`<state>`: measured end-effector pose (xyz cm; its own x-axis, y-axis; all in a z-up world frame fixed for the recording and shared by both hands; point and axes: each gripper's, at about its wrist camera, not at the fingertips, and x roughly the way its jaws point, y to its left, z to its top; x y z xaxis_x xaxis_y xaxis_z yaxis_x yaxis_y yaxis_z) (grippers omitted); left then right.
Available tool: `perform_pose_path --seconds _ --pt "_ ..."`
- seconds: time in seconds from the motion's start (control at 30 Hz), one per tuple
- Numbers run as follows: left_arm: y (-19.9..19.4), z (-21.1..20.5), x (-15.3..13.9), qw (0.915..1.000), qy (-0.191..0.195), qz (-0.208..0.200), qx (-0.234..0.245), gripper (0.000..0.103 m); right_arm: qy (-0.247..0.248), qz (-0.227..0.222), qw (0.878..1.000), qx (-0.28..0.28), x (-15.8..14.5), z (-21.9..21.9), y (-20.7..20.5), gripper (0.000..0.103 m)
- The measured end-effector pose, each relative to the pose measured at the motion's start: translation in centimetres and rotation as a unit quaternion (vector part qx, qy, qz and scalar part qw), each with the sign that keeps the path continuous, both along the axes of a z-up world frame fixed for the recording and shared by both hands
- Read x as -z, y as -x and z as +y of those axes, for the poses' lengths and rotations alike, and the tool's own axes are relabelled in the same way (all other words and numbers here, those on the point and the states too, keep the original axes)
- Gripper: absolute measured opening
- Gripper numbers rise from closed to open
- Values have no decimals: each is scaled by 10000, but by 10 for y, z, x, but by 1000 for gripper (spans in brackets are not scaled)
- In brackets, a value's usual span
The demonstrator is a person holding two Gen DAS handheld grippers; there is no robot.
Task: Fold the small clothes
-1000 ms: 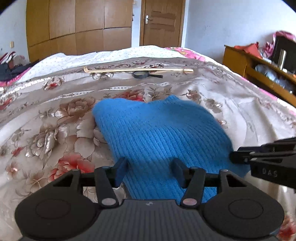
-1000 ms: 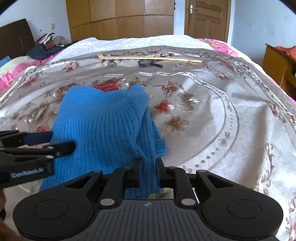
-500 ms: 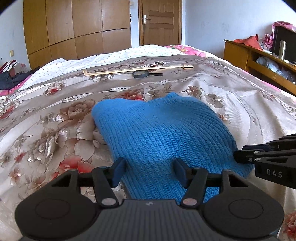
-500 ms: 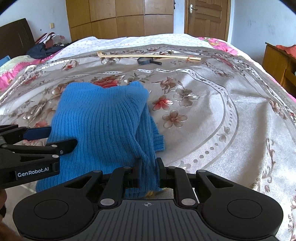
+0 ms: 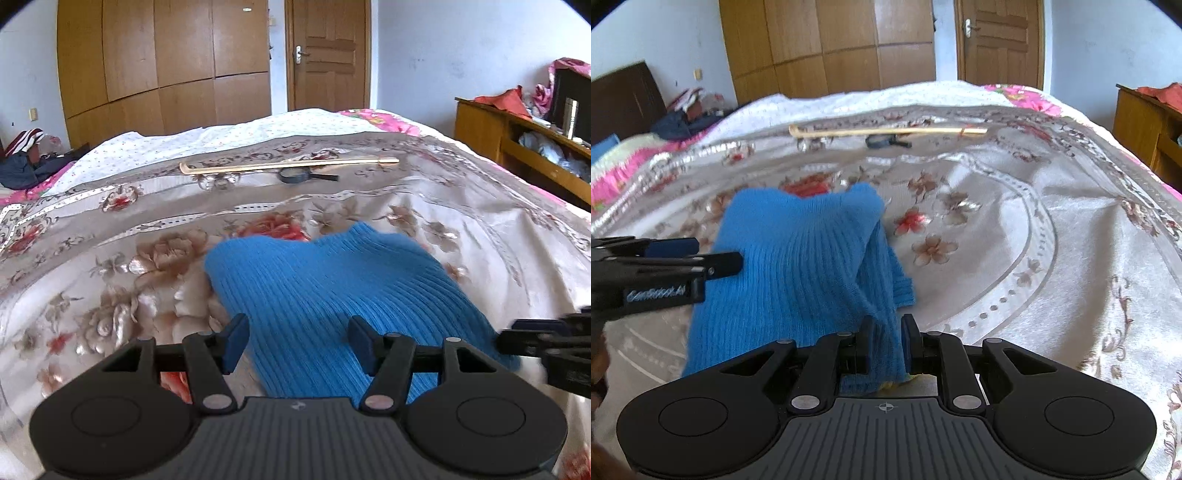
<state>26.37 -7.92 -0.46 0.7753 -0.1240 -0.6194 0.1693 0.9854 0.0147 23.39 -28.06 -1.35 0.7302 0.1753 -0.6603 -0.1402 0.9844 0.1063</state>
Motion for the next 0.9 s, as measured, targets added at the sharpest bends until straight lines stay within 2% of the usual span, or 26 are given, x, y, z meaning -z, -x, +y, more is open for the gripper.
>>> perform_pose_path --seconds 0.27,0.4,0.5,0.67,0.8,0.9 --pt "-36 -8 18 9996 -213 199 -40 73 -322 439 9983 223 30 -11 -24 17" --pt "-48 -9 26 9993 -229 264 -107 74 -448 350 9979 306 26 -15 -19 15" --pt "-50 -11 26 9992 -351 178 -50 74 -539 107 9978 375 15 -22 -11 17" --pt "-48 -14 28 9992 -376 83 -58 73 -1199 -217 9923 232 -5 -28 -10 17" --pt "-45 -10 25 9996 -254 45 -78 73 -1675 111 9856 -204 -1 -15 -37 22" --pt "-37 -3 18 9998 -157 -57 -70 73 -2007 449 9782 -298 10 -8 -57 23"
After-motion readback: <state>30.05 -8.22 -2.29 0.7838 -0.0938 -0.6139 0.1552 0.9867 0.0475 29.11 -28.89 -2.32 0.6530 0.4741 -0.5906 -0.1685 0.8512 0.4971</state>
